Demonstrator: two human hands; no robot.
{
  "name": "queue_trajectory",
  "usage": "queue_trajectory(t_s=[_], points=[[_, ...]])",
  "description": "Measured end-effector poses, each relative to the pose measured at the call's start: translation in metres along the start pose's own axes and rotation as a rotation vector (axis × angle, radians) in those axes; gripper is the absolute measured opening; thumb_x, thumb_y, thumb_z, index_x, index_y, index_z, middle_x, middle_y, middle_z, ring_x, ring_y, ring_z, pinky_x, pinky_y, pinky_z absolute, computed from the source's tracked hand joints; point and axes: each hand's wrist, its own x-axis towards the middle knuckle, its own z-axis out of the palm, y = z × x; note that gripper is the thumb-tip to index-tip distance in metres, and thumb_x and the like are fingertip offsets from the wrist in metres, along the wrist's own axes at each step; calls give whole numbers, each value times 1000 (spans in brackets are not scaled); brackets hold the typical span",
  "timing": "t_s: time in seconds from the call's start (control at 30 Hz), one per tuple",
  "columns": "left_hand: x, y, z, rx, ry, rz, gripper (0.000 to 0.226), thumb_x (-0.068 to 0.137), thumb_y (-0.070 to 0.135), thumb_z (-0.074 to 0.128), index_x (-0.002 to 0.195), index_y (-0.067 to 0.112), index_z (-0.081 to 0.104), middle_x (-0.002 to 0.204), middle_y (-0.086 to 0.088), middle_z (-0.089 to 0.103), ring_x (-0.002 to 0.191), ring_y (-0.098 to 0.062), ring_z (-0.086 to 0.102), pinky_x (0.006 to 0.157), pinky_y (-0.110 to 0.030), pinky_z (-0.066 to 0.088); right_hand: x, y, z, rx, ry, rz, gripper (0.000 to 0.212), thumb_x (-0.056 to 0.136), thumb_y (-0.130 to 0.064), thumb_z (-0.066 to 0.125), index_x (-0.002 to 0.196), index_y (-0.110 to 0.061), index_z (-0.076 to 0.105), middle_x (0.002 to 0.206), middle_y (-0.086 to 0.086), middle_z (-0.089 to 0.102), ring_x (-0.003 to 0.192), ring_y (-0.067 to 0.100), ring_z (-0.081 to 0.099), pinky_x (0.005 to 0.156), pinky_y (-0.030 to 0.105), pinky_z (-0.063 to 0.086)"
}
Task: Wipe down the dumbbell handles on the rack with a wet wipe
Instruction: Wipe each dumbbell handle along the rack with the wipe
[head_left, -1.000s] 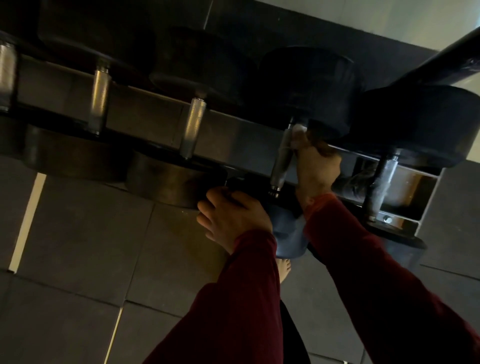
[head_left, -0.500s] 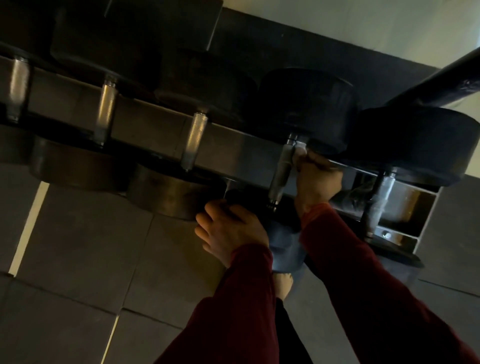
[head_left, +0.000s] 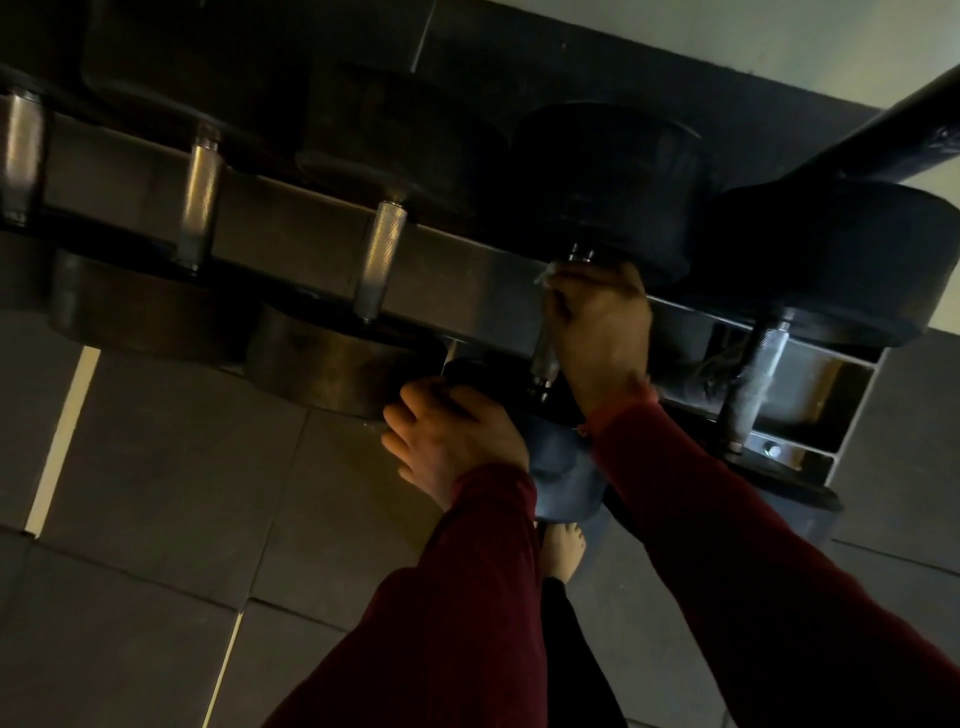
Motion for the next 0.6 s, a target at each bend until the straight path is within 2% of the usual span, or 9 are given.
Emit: queue_trajectory(t_s=[0.1, 0.2, 0.23, 0.27, 0.33, 0.37, 0.47, 0.53, 0.6], points=[[0, 0, 0, 1, 0, 0, 28, 90, 29, 48, 113, 15, 55, 119, -11, 50, 110, -32, 44, 87, -48, 38, 1, -8, 3, -144, -85, -34, 14, 86, -16, 66, 93, -14, 79, 99, -1, 75, 103, 31, 61, 74, 29, 55], [1, -1, 1, 2, 0, 1, 28, 90, 29, 48, 113, 15, 55, 119, -11, 50, 110, -33, 44, 87, -49, 39, -1, -1, 2, 1, -78, 0, 13, 88, -19, 67, 95, -18, 79, 101, -4, 75, 104, 24, 64, 79, 30, 56], [1, -1, 2, 3, 1, -2, 28, 90, 29, 48, 113, 14, 55, 119, -11, 50, 111, -33, 44, 87, -50, 39, -2, 1, -3, 122, -22, 69, 12, 88, -21, 69, 94, -20, 80, 98, -7, 75, 97, 16, 67, 79, 28, 56], [1, -1, 2, 3, 2, -5, 29, 90, 30, 48, 113, 14, 55, 119, -11, 50, 111, -33, 44, 87, -50, 39, -3, 3, -6, 246, 45, 176, 11, 88, -23, 71, 93, -21, 80, 93, -13, 74, 87, 7, 69, 77, 20, 54], [1, -1, 2, 2, 7, -5, 29, 90, 29, 48, 114, 14, 55, 120, -11, 50, 111, -33, 44, 87, -50, 39, -8, 5, -11, 432, 136, 461, 12, 85, -28, 76, 93, -21, 81, 84, -18, 70, 77, -4, 68, 74, 7, 49], [1, -1, 2, 1, 7, -3, 30, 90, 29, 48, 114, 14, 55, 120, -11, 50, 111, -32, 44, 88, -50, 39, -9, 4, -11, 539, 139, 622, 14, 82, -32, 79, 92, -22, 81, 83, -17, 72, 75, -5, 69, 78, 11, 53], [0, -1, 1, -4, -5, -7, 30, 91, 30, 46, 116, 15, 54, 121, -9, 49, 112, -30, 43, 89, -49, 38, -4, 4, -8, 852, 91, 958, 17, 75, -35, 86, 86, -24, 81, 78, -6, 77, 79, 10, 74, 84, 40, 61], [0, -1, 1, -4, -4, -8, 30, 91, 30, 45, 116, 15, 53, 121, -9, 48, 112, -30, 43, 89, -49, 38, 0, 12, -7, 878, 41, 1034, 23, 69, -37, 88, 86, -24, 81, 78, -5, 77, 81, 13, 75, 85, 43, 61], [-1, -1, 1, 0, -4, -4, 31, 91, 31, 45, 116, 15, 53, 122, -9, 48, 113, -30, 43, 89, -49, 38, -3, 16, -14, 872, -45, 1020, 19, 67, -36, 87, 81, -26, 80, 80, -3, 77, 81, 15, 75, 84, 41, 60]])
